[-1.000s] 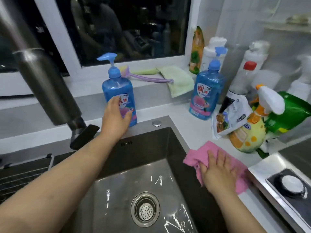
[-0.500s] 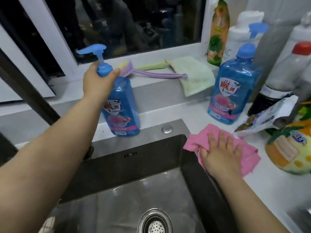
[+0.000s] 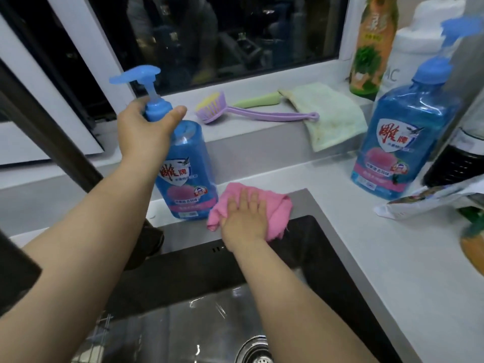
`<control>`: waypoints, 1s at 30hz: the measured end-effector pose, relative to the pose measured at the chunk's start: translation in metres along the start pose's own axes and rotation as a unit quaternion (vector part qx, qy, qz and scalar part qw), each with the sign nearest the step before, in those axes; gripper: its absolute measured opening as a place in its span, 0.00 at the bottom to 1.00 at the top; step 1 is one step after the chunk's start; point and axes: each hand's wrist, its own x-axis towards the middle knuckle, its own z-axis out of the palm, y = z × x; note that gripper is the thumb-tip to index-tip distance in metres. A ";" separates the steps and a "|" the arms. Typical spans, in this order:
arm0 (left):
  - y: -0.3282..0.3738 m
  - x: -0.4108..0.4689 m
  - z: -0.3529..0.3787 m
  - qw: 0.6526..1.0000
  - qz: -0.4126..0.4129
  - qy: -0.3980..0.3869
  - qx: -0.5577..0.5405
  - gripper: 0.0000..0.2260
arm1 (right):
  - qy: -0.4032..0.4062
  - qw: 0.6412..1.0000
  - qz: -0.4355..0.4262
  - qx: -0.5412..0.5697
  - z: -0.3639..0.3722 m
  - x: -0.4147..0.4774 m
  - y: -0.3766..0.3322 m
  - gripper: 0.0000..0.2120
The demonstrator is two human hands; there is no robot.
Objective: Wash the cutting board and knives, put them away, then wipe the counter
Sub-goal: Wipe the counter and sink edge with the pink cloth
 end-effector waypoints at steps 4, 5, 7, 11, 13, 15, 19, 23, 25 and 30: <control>-0.001 0.008 -0.006 0.999 0.025 0.014 0.022 0.21 | -0.001 0.996 -0.084 -0.014 0.013 -0.008 -0.025 0.27; -0.001 0.011 -0.007 0.999 0.024 0.020 0.019 0.21 | -0.001 0.994 -0.112 -0.016 0.015 -0.011 -0.028 0.27; -0.001 0.014 -0.008 0.999 0.018 0.029 0.020 0.21 | -0.012 0.983 -0.180 -0.019 0.021 -0.018 -0.038 0.28; -0.002 0.010 -0.002 0.999 0.010 0.022 0.043 0.19 | -0.027 0.962 -0.266 -0.061 0.022 -0.021 -0.046 0.35; -0.003 0.007 0.000 0.999 0.010 0.017 0.047 0.18 | -0.033 0.966 -0.253 -0.034 0.012 -0.019 -0.033 0.37; -0.004 0.007 0.000 0.999 0.008 0.019 0.047 0.19 | -0.063 0.974 -0.217 -0.025 0.000 -0.016 -0.014 0.33; -0.004 0.006 0.004 0.998 0.001 0.018 0.057 0.21 | -0.081 0.992 -0.018 0.095 -0.034 -0.022 0.043 0.15; -0.003 0.008 0.015 0.997 -0.003 0.022 0.079 0.21 | -0.100 0.991 0.081 0.022 -0.066 -0.037 0.105 0.17; -0.006 0.009 0.016 0.996 -0.008 0.019 0.088 0.23 | -0.088 0.989 0.117 0.009 -0.062 -0.041 0.122 0.20; -0.015 -0.004 0.010 0.982 0.054 -0.009 0.180 0.32 | -0.024 0.988 0.141 0.058 -0.047 -0.079 0.141 0.20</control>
